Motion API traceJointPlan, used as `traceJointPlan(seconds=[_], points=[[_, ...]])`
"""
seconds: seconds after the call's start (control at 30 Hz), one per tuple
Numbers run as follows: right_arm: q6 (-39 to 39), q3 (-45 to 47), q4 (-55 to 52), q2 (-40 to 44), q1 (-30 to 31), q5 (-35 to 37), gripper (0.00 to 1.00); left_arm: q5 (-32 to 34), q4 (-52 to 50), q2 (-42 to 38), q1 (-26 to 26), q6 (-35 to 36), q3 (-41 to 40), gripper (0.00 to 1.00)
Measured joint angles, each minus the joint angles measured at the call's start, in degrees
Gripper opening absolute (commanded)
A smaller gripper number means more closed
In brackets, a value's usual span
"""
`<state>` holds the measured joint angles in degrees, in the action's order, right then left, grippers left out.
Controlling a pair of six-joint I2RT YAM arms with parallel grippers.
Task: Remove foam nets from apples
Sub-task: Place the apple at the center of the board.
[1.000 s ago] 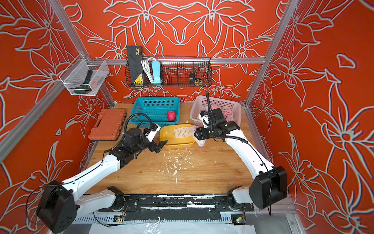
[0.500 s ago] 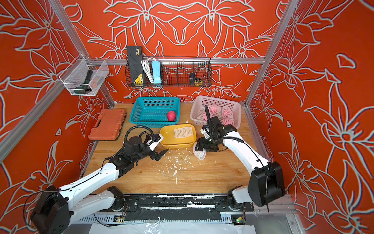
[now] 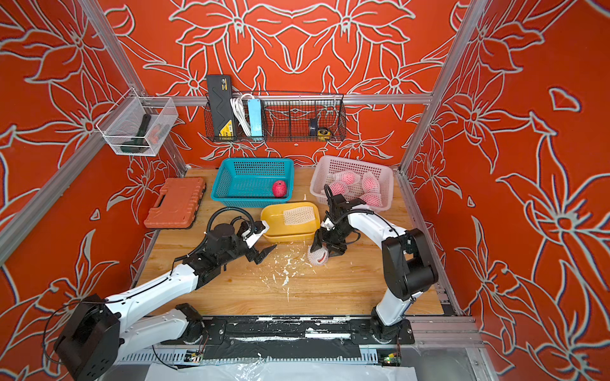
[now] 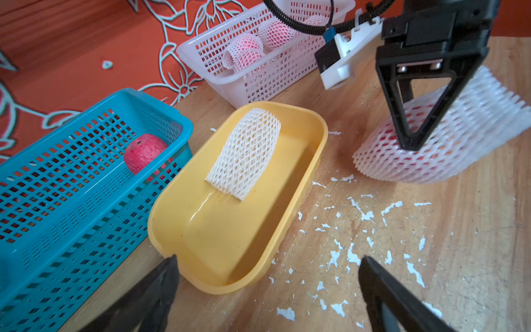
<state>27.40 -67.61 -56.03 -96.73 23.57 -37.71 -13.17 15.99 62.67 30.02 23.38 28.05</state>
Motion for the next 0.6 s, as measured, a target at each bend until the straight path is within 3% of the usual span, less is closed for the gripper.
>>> traceJointPlan(seconds=[0.6], points=[[-0.2,-2.1,-2.1,-9.1,0.6,-2.4,0.77,-2.5,0.8,0.7,0.0,0.0,-0.3,0.96]])
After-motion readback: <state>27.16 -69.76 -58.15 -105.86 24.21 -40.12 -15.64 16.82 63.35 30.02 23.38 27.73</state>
